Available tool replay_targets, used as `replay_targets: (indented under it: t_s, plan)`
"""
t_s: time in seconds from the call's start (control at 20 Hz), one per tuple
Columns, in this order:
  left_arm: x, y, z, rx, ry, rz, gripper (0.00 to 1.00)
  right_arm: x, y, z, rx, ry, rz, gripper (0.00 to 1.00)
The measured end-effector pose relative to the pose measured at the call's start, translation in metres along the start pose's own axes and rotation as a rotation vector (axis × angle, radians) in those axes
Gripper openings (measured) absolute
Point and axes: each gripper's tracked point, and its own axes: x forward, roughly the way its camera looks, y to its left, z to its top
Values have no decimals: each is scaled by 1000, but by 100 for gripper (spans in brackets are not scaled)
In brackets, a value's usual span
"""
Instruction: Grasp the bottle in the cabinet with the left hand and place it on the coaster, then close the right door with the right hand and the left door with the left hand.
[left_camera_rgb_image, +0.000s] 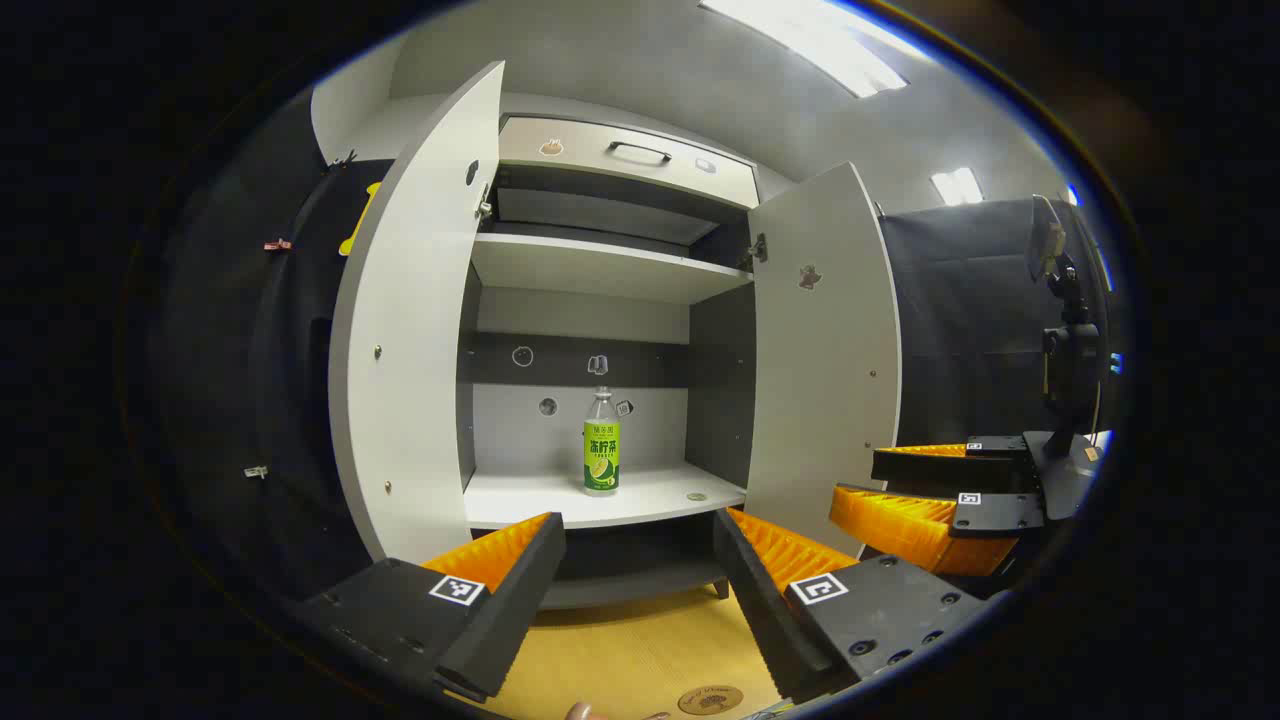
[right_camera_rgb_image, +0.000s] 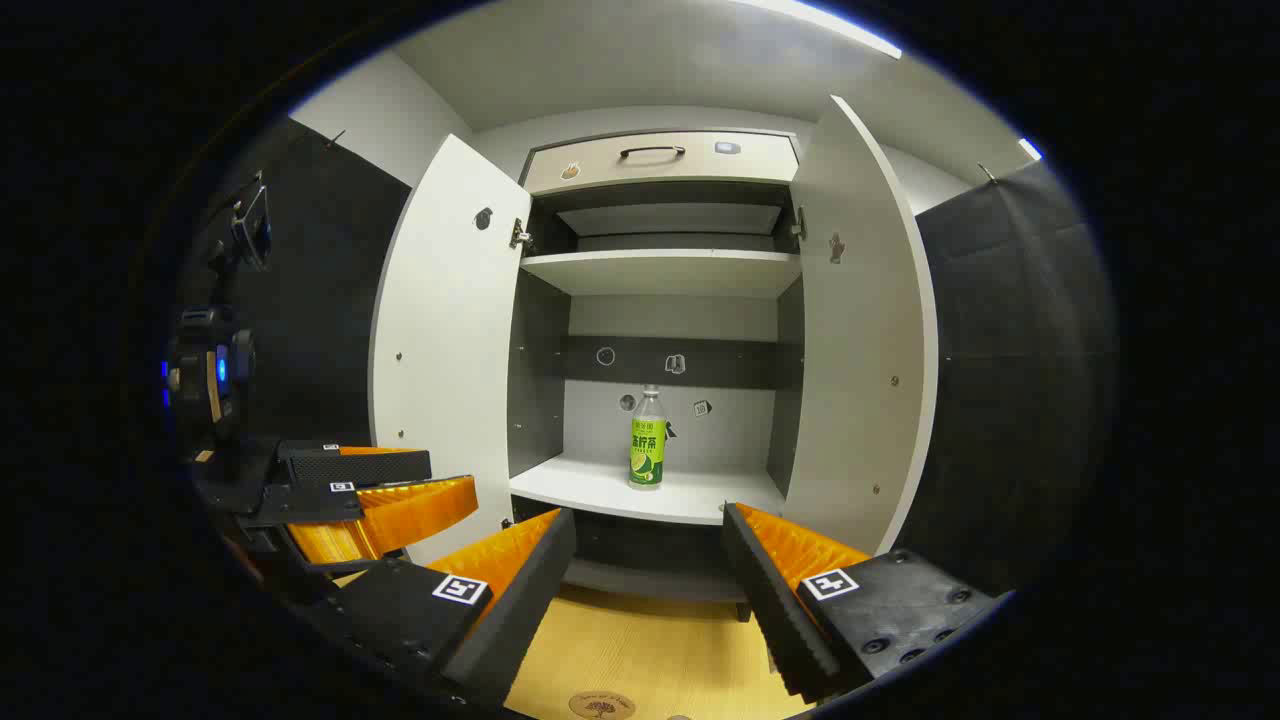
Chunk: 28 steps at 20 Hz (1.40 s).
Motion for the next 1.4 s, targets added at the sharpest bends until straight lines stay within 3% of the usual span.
replay_targets:
  t_s: [0.95, 1.4]
  plan:
    - [18, 14, -16, -2, 22, 31, 95, 20, -11, -14, -12, 49, -45, 98]
    - [35, 14, -7, 2, -12, -17, 95, 12, -23, -24, -33, 80, -149, 98]
